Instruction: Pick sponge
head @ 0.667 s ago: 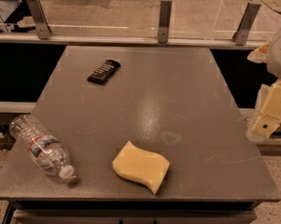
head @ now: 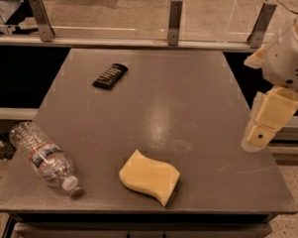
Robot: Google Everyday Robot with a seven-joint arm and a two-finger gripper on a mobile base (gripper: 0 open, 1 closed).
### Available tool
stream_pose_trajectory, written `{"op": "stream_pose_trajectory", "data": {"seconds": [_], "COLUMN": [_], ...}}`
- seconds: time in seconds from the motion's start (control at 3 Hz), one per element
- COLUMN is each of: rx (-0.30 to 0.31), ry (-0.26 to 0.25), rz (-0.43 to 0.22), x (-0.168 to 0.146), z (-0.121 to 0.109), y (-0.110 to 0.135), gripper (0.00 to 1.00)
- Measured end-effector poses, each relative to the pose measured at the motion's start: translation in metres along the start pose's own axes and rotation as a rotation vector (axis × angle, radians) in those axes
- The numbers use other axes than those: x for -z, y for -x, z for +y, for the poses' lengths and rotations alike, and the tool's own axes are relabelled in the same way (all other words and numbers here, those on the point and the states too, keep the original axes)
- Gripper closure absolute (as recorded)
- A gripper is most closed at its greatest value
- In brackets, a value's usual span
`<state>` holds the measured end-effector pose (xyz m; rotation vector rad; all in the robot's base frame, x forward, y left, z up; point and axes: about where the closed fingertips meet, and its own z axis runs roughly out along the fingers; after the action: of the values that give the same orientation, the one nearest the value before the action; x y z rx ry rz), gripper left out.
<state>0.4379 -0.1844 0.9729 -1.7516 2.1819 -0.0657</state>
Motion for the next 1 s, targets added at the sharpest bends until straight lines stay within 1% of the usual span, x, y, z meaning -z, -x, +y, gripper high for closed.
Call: {"op": "stream_pose_trajectory", "data": {"seconds": [0.33, 0.67, 1.0], "rx": [0.014, 0.028, 0.013], "ry": [0.056, 0.114, 0.175], "rz": [-0.019, -0.004, 0.006], "x": [-0.026, -0.061, -0.094], "z": [0.013, 0.033, 0.050], "y": [0.030, 0.054, 0.067], "gripper": [0.00, 0.00, 0.00]}}
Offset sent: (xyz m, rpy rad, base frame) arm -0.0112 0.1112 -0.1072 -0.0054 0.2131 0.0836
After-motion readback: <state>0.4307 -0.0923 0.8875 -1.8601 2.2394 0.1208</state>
